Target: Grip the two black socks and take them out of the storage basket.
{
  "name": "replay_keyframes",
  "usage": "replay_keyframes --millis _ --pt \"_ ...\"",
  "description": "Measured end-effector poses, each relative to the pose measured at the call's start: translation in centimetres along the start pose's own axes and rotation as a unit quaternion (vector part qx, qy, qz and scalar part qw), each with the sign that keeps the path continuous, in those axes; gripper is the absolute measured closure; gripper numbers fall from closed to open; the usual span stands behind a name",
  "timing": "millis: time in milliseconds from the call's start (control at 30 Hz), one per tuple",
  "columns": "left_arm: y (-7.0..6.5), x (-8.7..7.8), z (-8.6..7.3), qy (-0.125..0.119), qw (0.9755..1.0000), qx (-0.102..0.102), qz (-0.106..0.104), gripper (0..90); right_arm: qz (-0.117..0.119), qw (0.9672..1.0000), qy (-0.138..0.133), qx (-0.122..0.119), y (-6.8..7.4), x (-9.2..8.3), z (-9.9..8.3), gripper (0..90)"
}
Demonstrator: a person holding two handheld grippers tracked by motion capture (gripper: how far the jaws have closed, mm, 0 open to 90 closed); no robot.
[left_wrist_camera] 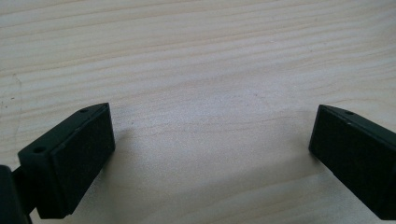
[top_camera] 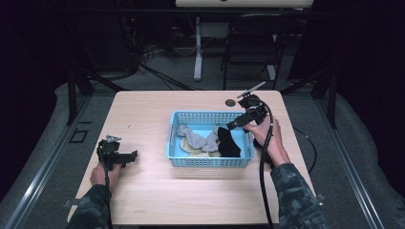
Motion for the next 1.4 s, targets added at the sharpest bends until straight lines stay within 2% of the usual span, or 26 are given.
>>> replay_keyframes --millis 500,700,733,767,800,867,967,1000,1033,1167,1233,1267,1400 --pt "0.0 0.0 0.0 0.001 1.0000 0.002 0.000 0.3 0.009 0.9994 0.034 0.001 0.3 3.2 0.7 4.2" --pt "0.0 0.0 0.0 0.001 1.0000 0.002 0.000 0.3 0.008 0.9986 0.052 0.005 0.2 5.1 0.5 7.2" --pt "0.0 0.0 0.0 0.001 1.0000 0.002 0.000 0.3 0.010 0.9985 0.052 0.012 0.2 5.8 0.4 8.7" --pt "0.0 0.0 0.0 0.001 1.0000 0.002 0.000 0.3 0.010 0.9985 0.052 0.012 0.2 5.8 0.4 8.7" --pt "0.0 0.0 0.0 0.001 1.0000 0.002 0.000 0.3 0.005 0.9977 0.067 0.011 0.1 6.4 0.2 10.0" --pt "0.0 0.0 0.0 0.001 1.0000 0.002 0.000 0.3 0.008 0.9979 0.063 0.013 0.2 6.7 0.3 10.6" --pt "0.0 0.0 0.0 0.001 1.0000 0.002 0.000 0.3 0.001 0.9972 0.074 0.013 -0.1 7.4 0.1 14.3" --pt "0.0 0.0 0.0 0.001 1.0000 0.002 0.000 0.3 -0.001 0.9975 0.067 0.023 -0.1 7.6 0.1 14.7" --pt "0.0 0.0 0.0 0.001 1.0000 0.002 0.000 0.3 -0.003 0.9970 0.075 0.021 -0.3 7.8 0.0 16.7" --pt "0.0 0.0 0.0 0.001 1.0000 0.002 0.000 0.3 -0.007 0.9971 0.068 0.035 -0.4 8.4 0.0 20.5" --pt "0.0 0.0 0.0 0.001 1.0000 0.002 0.000 0.3 -0.008 0.9964 0.074 0.041 -0.5 8.6 -0.1 22.7" --pt "0.0 0.0 0.0 0.001 1.0000 0.002 0.000 0.3 -0.015 0.9959 0.077 0.045 -0.7 8.9 -0.1 26.9" --pt "0.0 0.0 0.0 0.001 1.0000 0.002 0.000 0.3 -0.017 0.9951 0.081 0.054 -0.9 9.6 -0.3 30.9"
Point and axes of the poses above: each handheld gripper's, and its own axes: x roughly forward along the jaws, z roughly out of its top, y roughly to its left, the point moved 6 cm from there along x, roughly forward along the jaws, and after that the axes turned 10 degrees about z, right-handed, at the moved point
